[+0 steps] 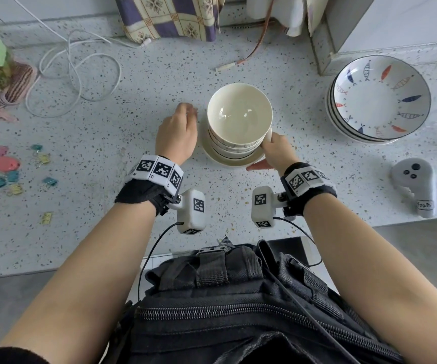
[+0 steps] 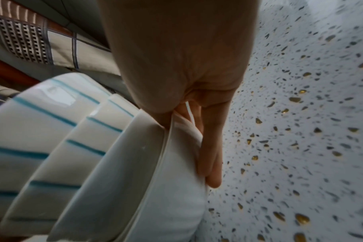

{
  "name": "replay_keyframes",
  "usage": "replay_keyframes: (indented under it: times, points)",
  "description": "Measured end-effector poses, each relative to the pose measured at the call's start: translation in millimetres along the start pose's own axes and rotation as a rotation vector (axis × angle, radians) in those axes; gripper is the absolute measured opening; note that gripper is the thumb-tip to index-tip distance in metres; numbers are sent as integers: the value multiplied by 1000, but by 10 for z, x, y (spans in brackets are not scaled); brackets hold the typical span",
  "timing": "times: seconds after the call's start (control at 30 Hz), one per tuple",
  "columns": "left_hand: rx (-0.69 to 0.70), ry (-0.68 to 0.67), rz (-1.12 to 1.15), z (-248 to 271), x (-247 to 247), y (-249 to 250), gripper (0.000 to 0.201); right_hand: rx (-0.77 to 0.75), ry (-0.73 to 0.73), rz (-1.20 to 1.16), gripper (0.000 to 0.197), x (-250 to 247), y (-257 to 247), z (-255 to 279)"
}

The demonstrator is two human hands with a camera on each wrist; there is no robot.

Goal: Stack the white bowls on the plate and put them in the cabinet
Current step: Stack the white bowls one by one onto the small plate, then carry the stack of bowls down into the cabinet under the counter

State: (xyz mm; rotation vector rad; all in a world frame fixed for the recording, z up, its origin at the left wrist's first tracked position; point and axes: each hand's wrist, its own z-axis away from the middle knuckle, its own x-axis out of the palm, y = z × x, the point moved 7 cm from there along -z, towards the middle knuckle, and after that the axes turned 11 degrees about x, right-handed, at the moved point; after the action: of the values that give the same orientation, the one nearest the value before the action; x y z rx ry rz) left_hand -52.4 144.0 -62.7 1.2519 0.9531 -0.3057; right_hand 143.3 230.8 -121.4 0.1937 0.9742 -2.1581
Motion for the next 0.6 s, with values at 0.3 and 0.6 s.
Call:
replay_keyframes:
  times: [0.3,0.6]
  points:
    - [-128,-210,140,271,189,-430,39,40,-111,-231,30,81,4,143]
    - [-127,-199,258,462,138,-585,38,110,-15,-456,33,230,294,361]
